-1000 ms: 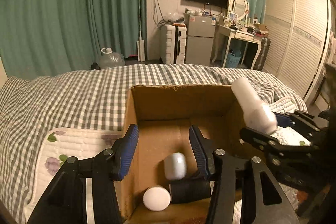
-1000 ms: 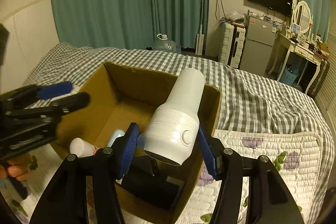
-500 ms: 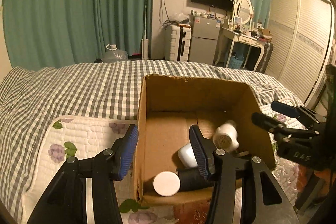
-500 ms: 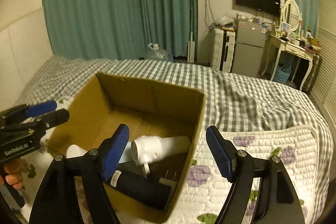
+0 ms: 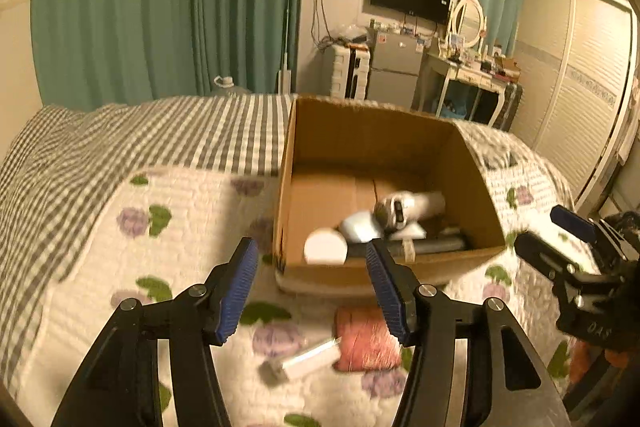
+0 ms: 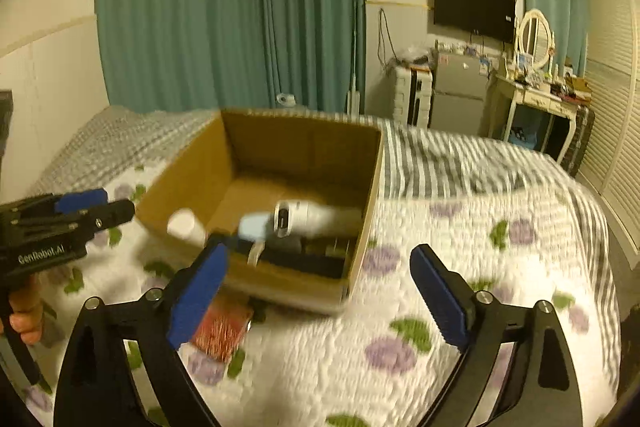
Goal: Organize rigid objects
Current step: 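Grasp the white power bank with the left gripper while the right grasps the red card case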
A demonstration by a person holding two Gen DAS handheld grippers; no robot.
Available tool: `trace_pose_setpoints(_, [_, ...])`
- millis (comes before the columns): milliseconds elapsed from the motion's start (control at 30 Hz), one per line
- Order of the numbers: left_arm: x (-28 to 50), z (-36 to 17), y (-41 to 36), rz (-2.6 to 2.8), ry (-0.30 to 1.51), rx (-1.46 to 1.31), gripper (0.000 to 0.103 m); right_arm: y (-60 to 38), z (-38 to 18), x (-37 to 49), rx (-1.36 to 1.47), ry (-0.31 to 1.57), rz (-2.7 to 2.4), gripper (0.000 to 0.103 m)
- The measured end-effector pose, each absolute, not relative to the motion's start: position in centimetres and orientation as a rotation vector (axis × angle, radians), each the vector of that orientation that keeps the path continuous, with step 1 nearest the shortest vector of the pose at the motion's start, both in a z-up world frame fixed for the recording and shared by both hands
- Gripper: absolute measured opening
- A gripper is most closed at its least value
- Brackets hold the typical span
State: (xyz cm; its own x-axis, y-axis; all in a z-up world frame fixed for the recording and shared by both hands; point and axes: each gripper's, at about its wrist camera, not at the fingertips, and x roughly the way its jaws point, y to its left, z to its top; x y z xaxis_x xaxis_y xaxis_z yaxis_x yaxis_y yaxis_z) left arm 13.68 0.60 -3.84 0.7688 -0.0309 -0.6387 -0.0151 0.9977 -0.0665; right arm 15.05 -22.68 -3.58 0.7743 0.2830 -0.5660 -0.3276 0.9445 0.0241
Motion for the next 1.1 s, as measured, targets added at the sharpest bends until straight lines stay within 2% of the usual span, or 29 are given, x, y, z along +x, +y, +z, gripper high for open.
trace_pose_setpoints(67, [13.0, -4.6, 0.7, 0.002, 0.708, -0.064, 0.064, -22.5, -4.6, 14.4, -0.080, 0.629, 0.322, 0.094])
trace_pose_setpoints(667, [12.4, -14.0, -1.1, 0.059, 0.930, 0.006, 0.065, -21.3, -7.6, 14.3, -0.100, 0.700, 0.322, 0.099])
trace_pose_setpoints(1100, [15.2, -15.8, -1.4, 0.045, 0.950, 0.139, 0.065, -20.6, -8.8, 14.7, -0.127, 0.757, 0.318, 0.099])
